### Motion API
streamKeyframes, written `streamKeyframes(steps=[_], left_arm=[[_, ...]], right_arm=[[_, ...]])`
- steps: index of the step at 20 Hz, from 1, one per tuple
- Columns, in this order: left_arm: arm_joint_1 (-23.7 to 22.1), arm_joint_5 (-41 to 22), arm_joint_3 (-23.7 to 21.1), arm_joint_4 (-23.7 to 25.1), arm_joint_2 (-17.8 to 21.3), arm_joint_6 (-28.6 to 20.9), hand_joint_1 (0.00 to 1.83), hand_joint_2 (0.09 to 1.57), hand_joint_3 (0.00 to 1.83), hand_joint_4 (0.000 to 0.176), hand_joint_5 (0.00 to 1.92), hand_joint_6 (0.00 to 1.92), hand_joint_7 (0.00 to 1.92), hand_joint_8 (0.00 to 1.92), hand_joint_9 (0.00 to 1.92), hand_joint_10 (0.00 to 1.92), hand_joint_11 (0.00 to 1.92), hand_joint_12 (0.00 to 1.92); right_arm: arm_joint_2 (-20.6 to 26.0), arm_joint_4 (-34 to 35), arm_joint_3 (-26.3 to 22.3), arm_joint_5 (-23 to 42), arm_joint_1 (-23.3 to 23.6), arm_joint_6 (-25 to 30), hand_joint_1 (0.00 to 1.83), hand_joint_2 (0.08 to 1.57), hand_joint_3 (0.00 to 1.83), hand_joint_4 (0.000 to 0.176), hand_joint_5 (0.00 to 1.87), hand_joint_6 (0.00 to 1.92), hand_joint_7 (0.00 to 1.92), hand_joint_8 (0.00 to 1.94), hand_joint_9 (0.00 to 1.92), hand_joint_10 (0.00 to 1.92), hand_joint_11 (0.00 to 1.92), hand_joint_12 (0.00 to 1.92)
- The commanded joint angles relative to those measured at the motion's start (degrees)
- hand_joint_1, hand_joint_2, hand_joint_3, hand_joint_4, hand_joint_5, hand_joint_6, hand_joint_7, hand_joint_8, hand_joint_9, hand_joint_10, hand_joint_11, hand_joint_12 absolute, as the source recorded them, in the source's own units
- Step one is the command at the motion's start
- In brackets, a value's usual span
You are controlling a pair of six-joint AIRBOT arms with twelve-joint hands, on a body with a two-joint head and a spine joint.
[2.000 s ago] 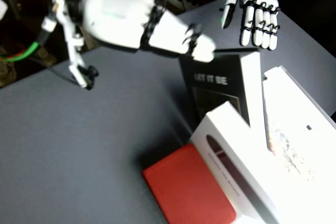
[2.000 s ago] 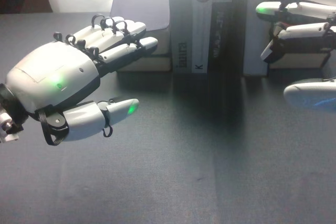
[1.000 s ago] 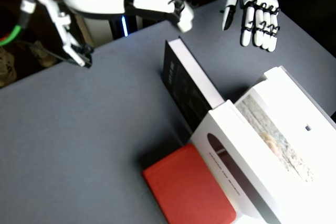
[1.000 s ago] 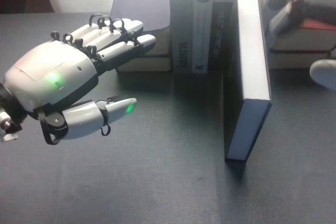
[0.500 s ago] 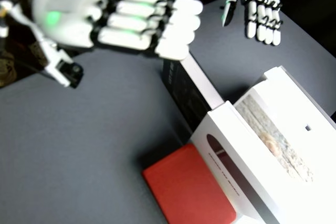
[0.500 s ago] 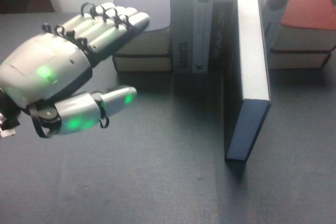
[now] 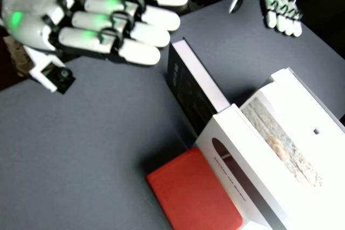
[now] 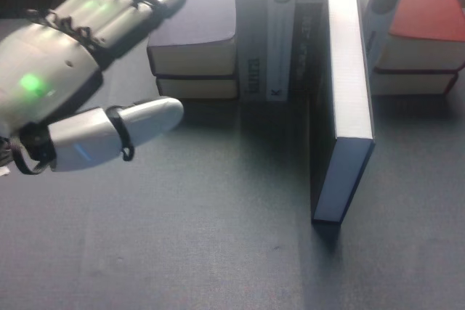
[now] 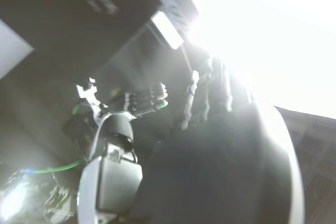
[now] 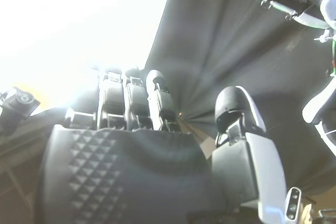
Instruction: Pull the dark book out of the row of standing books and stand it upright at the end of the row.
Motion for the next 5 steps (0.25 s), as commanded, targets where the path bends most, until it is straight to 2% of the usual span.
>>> streamKeyframes(steps=[1,2,3,4,5], left_arm=[[-0.1,-9.6,-0.3,-0.8,0.3,0.1,0.13,1.29,0.0,0.113,0.0,0.0,0.0,0.0,0.0,0.0,0.0,0.0],[0.7,-11.6,-0.5,-1.7,0.5,0.1,0.15,1.34,0.02,0.12,0.0,0.0,0.0,0.0,0.0,0.0,0.0,0.0],[1.3,-13.0,-0.6,-2.3,0.6,0.0,0.26,1.42,0.04,0.134,0.0,0.0,0.0,0.0,0.0,0.0,0.0,0.0],[2.1,-15.4,-0.6,-3.1,0.7,-0.4,0.36,1.42,0.03,0.132,0.0,0.0,0.0,0.0,0.0,0.0,0.0,0.0],[2.8,-17.0,-0.5,-3.5,0.8,-1.0,0.3,1.39,0.01,0.142,0.0,0.0,0.0,0.0,0.0,0.0,0.0,0.0]], right_arm=[[0.2,1.7,-0.1,9.0,0.2,0.1,0.1,1.29,0.0,0.011,0.0,0.0,0.0,0.0,0.0,0.0,0.0,0.0],[0.2,2.0,-0.1,10.2,0.0,0.1,0.08,1.3,0.0,0.0,0.0,0.0,0.0,0.0,0.0,0.0,0.0,0.0],[0.2,2.2,-0.1,10.9,-0.1,0.1,0.13,1.28,0.0,0.019,0.0,0.0,0.0,0.0,0.0,0.0,0.0,0.0],[0.2,2.3,-0.1,11.8,-0.1,0.2,0.23,1.3,0.0,0.042,0.0,0.0,0.0,0.0,0.0,0.0,0.0,0.0],[0.2,2.4,0.1,12.4,-0.1,0.6,0.27,1.29,0.0,0.067,0.0,0.0,0.0,0.0,0.0,0.0,0.0,0.0]])
